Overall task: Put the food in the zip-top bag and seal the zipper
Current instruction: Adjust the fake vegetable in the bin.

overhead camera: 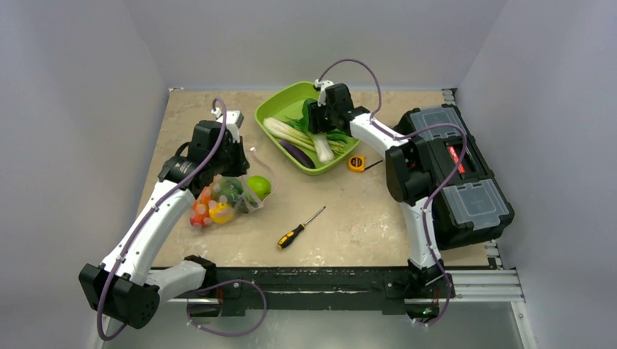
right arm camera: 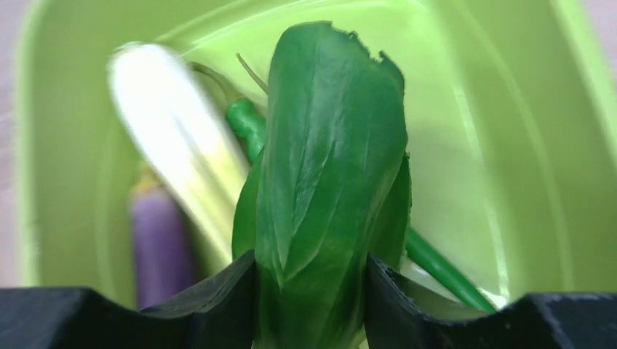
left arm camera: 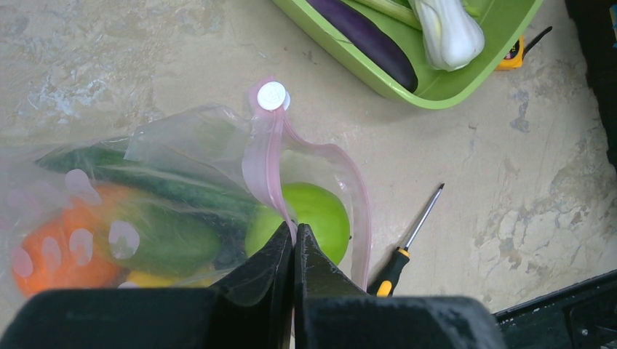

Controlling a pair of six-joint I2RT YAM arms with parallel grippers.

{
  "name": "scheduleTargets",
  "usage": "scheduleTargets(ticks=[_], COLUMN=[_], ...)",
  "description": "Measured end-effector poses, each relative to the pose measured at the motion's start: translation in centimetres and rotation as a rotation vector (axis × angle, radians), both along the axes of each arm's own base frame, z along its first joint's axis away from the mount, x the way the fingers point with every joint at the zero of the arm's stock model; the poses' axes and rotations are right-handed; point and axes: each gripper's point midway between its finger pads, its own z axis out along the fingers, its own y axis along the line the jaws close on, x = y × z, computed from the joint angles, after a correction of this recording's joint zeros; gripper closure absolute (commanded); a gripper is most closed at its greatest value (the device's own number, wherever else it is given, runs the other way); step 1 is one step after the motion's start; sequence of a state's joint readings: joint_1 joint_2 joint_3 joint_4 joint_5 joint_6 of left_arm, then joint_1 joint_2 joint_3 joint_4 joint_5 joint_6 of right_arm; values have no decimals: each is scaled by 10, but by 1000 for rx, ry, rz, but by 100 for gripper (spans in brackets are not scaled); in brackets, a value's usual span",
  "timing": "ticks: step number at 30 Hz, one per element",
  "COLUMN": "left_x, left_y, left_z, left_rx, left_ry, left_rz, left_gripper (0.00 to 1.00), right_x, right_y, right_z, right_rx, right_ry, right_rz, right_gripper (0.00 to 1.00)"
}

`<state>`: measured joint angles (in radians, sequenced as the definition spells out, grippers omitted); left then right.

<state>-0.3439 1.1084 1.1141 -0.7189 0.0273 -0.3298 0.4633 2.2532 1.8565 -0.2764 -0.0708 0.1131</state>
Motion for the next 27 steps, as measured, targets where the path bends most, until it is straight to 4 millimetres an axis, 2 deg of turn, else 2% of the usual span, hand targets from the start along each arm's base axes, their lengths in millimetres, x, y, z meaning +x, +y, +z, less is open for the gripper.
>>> scheduleTargets(ticks=[3,6,12,14,17,21,24,27], left_x=[0,0,0,0,0,0,0,0], left_y=[0,0,0,0,0,0,0,0], left_z=[0,0,0,0,0,0,0,0], left_rx=[0,0,0,1,1,1,1,1], left_ry=[0,0,0,0,0,0,0,0], left_rz=[0,0,0,1,1,1,1,1], left_gripper=[100,100,100,100,100,100,100,100], right_x=[-6,-20,-52,-56,-55,-36,-14,7], right_y=[24,48,88,92,88,63,37,9], right_z=[10,14,31,36,48,74,92,97], right_rx=[128,240,380,380,342,265,197,101], right_ry=[10,37,96,88,49,-53,-144,-217], right_rz=[87,174,332,342,325,234,151,80], right_gripper=[53,44,13,10,11,13,21,31])
